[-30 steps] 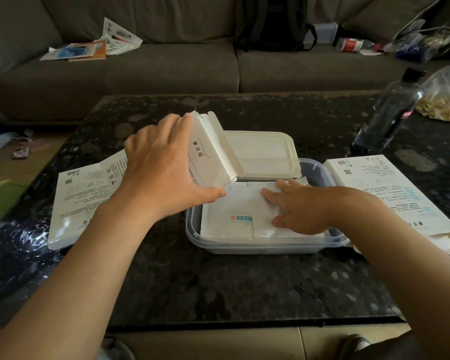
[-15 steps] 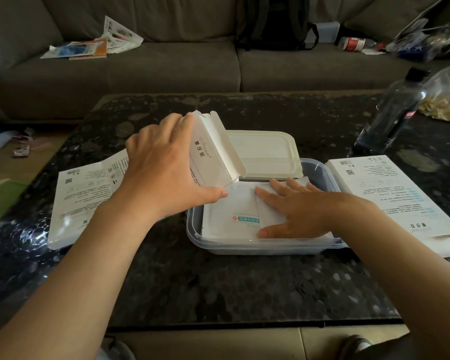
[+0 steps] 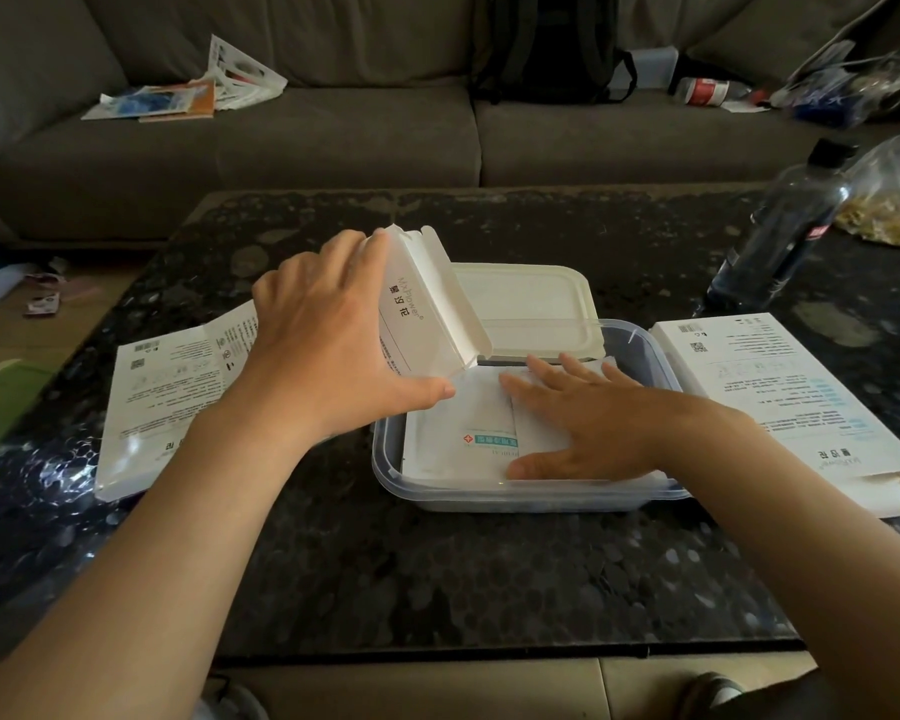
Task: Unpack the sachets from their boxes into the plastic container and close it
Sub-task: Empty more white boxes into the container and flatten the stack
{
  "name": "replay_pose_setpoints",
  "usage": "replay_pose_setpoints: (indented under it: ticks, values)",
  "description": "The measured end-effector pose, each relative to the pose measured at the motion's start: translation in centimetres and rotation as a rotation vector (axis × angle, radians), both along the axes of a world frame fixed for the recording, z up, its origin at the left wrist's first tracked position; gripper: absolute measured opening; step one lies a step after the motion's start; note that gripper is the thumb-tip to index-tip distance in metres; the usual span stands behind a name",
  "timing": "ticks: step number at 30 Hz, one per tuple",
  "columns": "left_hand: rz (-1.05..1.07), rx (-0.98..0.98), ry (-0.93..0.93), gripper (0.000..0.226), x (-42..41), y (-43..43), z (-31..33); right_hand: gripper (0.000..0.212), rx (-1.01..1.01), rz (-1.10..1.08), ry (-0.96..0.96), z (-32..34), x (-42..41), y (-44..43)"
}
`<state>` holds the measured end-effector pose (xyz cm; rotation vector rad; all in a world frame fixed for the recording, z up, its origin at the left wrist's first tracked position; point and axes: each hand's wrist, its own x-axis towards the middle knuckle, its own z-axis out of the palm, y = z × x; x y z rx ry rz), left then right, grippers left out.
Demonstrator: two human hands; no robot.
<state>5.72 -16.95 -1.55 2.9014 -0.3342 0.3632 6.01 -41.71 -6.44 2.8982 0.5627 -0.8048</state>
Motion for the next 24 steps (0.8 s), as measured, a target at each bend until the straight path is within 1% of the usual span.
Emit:
replay_pose_setpoints:
  ticks: [3,9,12,14,18,21,24]
  values:
    - [0.000,-0.003,-0.001,0.132,0.0,0.1,0.0,0.107,-0.007,0.011,0.033,-0.2,0.2,-0.2]
    - [-0.005,-0.005,-0.001,0.132,0.0,0.3,-0.1,0.113,-0.033,-0.013,0.070,-0.1,0.5,-0.6]
    - [-0.009,0.002,-0.006,0.133,0.0,0.2,-0.1,0.109,-0.003,-0.025,0.059,0.3,0.4,-0.5]
    - [-0.011,0.002,-0.011,0.132,0.1,0.2,-0.1,0.106,0.065,-0.020,0.023,0.6,0.4,-0.1]
    - [-0.011,0.001,-0.007,0.133,0.1,0.2,-0.1,0.096,0.175,0.072,-0.018,0.0,0.6,1.4]
    - [-0.010,-0.003,0.004,0.135,0.1,0.3,-0.1,0.090,0.160,0.146,-0.042,-1.0,1.0,2.2]
    - [-0.008,0.001,0.010,0.135,0.1,0.4,-0.1,0.089,0.130,0.157,-0.037,-1.2,1.2,2.4]
